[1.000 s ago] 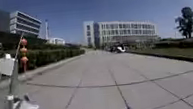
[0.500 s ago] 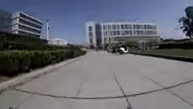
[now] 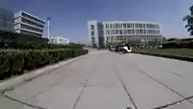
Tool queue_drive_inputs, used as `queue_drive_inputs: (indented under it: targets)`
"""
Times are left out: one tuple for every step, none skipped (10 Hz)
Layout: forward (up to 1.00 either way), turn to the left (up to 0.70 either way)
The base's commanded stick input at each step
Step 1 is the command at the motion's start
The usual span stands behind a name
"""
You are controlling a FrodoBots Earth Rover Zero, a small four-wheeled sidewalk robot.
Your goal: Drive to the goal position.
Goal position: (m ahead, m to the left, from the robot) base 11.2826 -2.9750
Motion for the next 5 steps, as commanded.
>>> queue_drive_inputs:
  targets:
    - [0.70, 0.00]
    - [0.70, 0.00]
    - [0.70, 0.00]
    - [0.70, 0.00]
    - [0.70, 0.08]
